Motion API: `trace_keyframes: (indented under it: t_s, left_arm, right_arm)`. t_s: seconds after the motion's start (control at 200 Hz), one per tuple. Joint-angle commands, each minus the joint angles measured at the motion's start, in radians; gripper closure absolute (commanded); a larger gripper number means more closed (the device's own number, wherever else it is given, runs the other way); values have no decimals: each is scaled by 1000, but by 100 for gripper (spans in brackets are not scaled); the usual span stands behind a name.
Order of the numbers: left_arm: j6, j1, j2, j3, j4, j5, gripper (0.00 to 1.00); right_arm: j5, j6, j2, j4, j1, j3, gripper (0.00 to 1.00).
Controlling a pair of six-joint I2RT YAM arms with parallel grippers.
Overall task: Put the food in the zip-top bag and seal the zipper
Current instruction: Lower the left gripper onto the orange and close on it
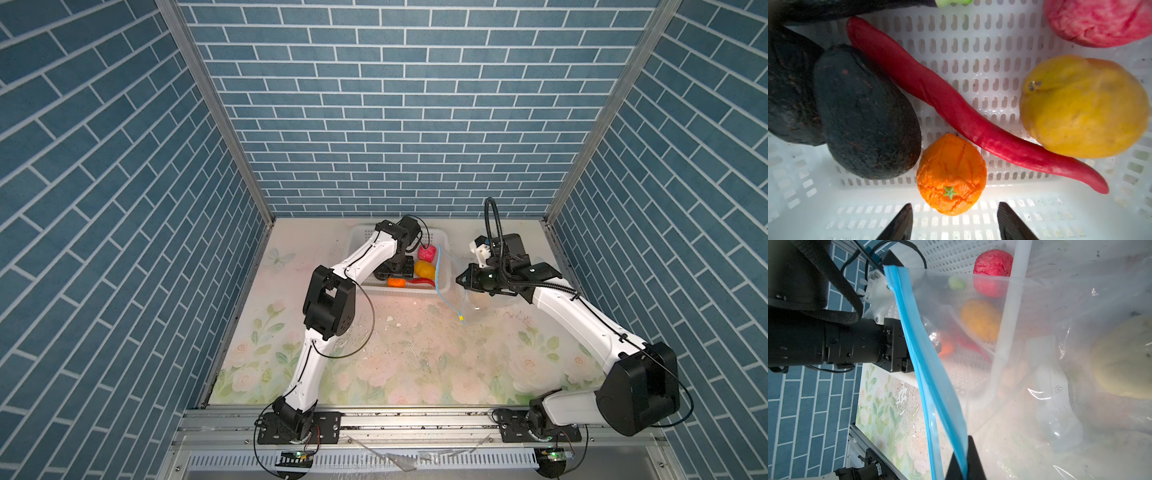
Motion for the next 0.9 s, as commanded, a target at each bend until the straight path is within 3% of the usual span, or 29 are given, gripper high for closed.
trace_keyframes:
  t_s: [0.0,0.195,0.355,0.895]
  left_arm:
    - [-7,6,-28,-44,3,13,31]
    - [-10,6,3,-81,22,43,17]
    - [-7,11,21,-79,37,55,16]
    - [-10,18,61,-32,29,61,34]
  right_arm:
    - [11,9,-6,-11,-3,3,100]
    - [5,10,0,-7,-3,1,100]
    - [7,12,-3,-3,-3,-4,100]
    - [5,15,-1,-1,-3,-6,100]
